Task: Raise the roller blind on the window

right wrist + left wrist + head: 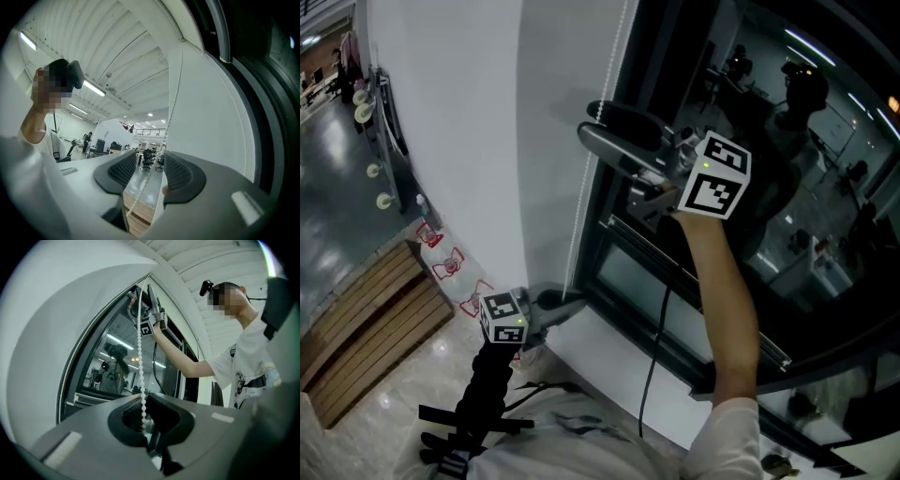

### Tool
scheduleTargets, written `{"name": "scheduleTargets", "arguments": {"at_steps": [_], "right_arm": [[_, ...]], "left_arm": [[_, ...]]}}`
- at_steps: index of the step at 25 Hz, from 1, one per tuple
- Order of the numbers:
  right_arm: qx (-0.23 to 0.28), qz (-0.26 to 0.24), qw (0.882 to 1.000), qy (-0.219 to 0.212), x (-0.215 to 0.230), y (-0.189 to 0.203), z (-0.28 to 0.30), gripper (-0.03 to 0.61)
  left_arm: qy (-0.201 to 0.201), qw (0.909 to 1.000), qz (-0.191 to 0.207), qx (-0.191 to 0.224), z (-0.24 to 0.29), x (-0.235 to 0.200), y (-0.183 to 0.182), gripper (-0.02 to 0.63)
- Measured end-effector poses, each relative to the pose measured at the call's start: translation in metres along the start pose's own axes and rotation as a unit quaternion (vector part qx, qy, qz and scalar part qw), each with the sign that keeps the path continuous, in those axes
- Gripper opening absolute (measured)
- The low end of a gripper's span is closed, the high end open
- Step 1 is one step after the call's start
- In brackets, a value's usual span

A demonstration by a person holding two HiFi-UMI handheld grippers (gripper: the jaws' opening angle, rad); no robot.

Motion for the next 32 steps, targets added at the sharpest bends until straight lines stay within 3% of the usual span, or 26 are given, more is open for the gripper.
{"name": "scheduleTargets", "arguments": {"at_steps": [11,15,19,24,32], "right_arm": [[0.023,-0.012,1.000,0.005,0.002,-0.034,0.006,0.135],[0.030,-0.010,0.999,0.014,0.005,-0.038,0.007,0.099],[0.028,-0.003,0.999,0.020,0.004,-0.040,0.007,0.021],[0.027,0.037,0.999,0.029,0.008,-0.034,0.003,0.015],[0.017,0.037,0.999,0.034,-0.002,-0.021,-0.002,0.014]], "left_arm": [[-0.001,1.0000,0.000,0.003,0.000,0.004,0.000,-0.002],[-0.001,1.0000,0.000,0.003,-0.001,0.003,0.000,-0.002],[-0.002,1.0000,-0.002,0.004,0.000,0.003,0.001,-0.002],[-0.001,1.0000,-0.005,0.004,-0.001,0.001,0.004,-0.002],[0.004,0.9999,-0.009,0.004,0.001,-0.001,0.006,-0.002]]}}
Point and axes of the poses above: the fingertips, and each gripper's own axes: z forward along the fingers, x to its right, y out of its underside, the point moved 10 cm from there along -z, backward along the fingers, and after that the axes turned 8 degrees about y, right-handed, at the moved point
